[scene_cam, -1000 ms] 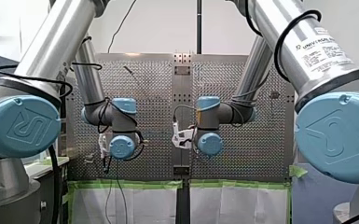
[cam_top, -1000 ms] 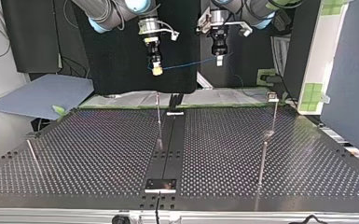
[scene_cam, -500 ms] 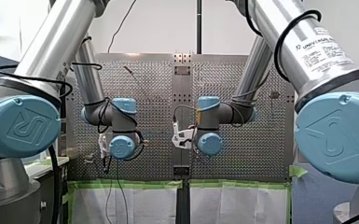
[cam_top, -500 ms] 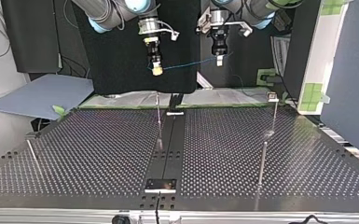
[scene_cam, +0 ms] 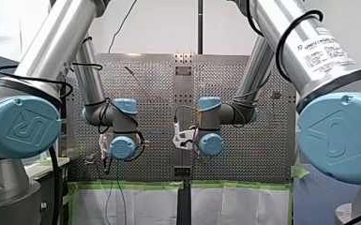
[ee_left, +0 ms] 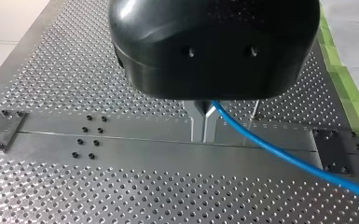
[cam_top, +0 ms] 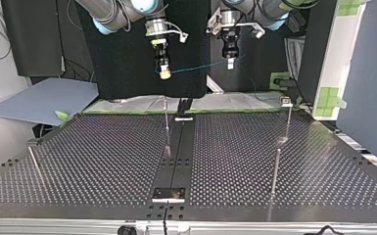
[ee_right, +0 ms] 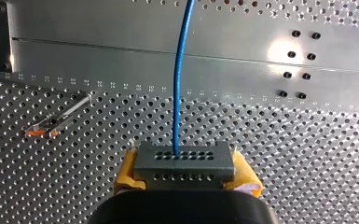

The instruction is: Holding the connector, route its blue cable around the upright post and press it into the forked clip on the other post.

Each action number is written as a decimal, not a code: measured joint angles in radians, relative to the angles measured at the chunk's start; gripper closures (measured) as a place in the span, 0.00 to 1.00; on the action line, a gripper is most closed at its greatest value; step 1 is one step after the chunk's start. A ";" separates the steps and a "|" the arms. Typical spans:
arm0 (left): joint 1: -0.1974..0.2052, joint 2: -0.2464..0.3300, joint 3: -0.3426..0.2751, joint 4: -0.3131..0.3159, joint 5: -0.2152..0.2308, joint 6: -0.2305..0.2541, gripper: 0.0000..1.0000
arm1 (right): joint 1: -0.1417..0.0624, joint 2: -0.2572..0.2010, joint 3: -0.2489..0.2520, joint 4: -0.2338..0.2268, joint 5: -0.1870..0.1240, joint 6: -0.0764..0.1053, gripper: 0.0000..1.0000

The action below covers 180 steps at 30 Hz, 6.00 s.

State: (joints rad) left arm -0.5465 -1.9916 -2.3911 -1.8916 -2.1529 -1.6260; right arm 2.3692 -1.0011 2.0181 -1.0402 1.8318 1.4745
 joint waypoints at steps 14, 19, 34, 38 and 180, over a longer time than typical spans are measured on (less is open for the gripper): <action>0.000 0.000 0.000 0.000 0.000 0.000 1.00 | 0.000 0.000 0.000 0.000 0.000 0.000 0.76; 0.000 0.000 0.000 0.000 0.000 0.000 1.00 | 0.000 0.000 0.000 0.000 0.000 0.000 0.76; 0.000 0.000 0.000 0.000 0.000 0.000 1.00 | 0.000 0.000 0.000 0.000 0.000 0.000 0.76; 0.000 0.000 0.000 0.000 0.000 0.000 1.00 | 0.000 0.000 0.000 0.000 0.000 0.000 0.76; 0.055 0.454 0.329 -0.520 -0.247 -0.007 1.00 | -0.054 -0.308 -0.318 0.407 -0.209 0.144 0.73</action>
State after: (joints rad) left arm -0.4912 -1.5380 -2.0626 -2.4112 -2.3998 -1.6332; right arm 2.3148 -1.3089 1.6998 -0.6329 1.6232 1.6188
